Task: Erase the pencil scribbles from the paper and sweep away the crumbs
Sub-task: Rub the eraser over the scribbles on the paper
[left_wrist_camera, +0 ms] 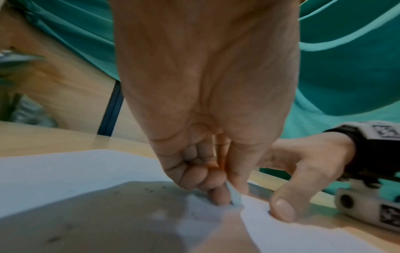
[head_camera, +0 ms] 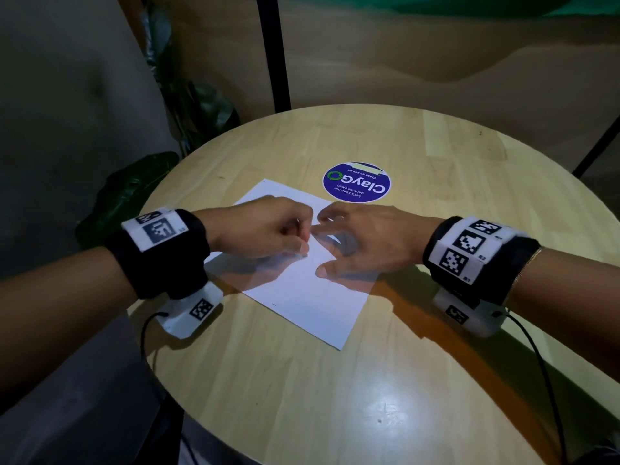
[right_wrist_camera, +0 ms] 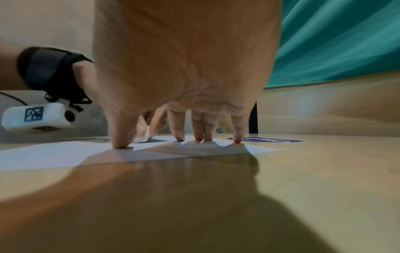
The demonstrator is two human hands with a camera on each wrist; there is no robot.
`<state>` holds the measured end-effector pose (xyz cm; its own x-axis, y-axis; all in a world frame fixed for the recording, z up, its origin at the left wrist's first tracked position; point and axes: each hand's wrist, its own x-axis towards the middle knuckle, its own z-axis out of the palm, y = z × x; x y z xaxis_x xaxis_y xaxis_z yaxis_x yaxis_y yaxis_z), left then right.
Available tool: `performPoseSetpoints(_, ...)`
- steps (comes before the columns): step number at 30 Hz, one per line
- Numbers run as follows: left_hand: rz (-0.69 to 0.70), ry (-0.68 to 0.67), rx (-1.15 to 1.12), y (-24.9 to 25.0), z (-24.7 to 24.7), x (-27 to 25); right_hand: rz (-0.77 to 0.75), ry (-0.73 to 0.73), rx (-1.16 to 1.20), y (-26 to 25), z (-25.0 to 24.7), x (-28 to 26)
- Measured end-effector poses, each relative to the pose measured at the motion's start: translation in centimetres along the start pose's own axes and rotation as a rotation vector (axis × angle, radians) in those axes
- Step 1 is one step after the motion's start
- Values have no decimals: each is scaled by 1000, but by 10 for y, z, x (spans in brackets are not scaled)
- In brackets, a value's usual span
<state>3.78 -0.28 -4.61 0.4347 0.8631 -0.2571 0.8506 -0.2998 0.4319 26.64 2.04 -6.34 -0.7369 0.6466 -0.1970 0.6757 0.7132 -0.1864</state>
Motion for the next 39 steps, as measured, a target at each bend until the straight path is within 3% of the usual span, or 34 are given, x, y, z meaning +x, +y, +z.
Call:
performPoseSetpoints(2, 35, -65, -21, 5, 1, 1, 11, -68, 14, 2, 6, 0)
performPoseSetpoints(7, 52, 99, 127, 0, 0, 11, 41, -195, 61, 6, 16, 0)
performPoseSetpoints(10, 101, -121, 14, 11, 6, 6, 25, -187, 120, 7, 16, 1)
performPoseSetpoints(12, 105, -174, 24, 16, 3, 8, 29, -189, 136, 6, 15, 2)
performPoseSetpoints(16, 125, 32, 192, 12, -3, 16, 17, -167, 129, 6, 16, 2)
performPoseSetpoints(21, 126, -250, 43, 24, 3, 7, 32, -195, 134, 6, 13, 1)
performPoseSetpoints(25, 130, -5, 161, 15, -3, 14, 20, -175, 152, 6, 13, 2)
performPoseSetpoints(26, 129, 2, 153, 15, -1, 13, 19, -175, 151, 6, 14, 2)
performPoseSetpoints(30, 124, -268, 7, 29, 4, 1, 38, -206, 111, 7, 14, 3)
performPoseSetpoints(31, 118, -255, 21, 28, 2, 2, 34, -202, 118, 6, 14, 3)
performPoseSetpoints(35, 73, 7, 140, 17, 0, 9, 15, -142, 160, 7, 13, 5)
performPoseSetpoints(37, 80, -56, 86, 20, 7, 4, 39, -127, 156, 7, 13, 6)
performPoseSetpoints(39, 80, -205, 11, 27, 11, -4, 64, -124, 135, 5, 12, 5)
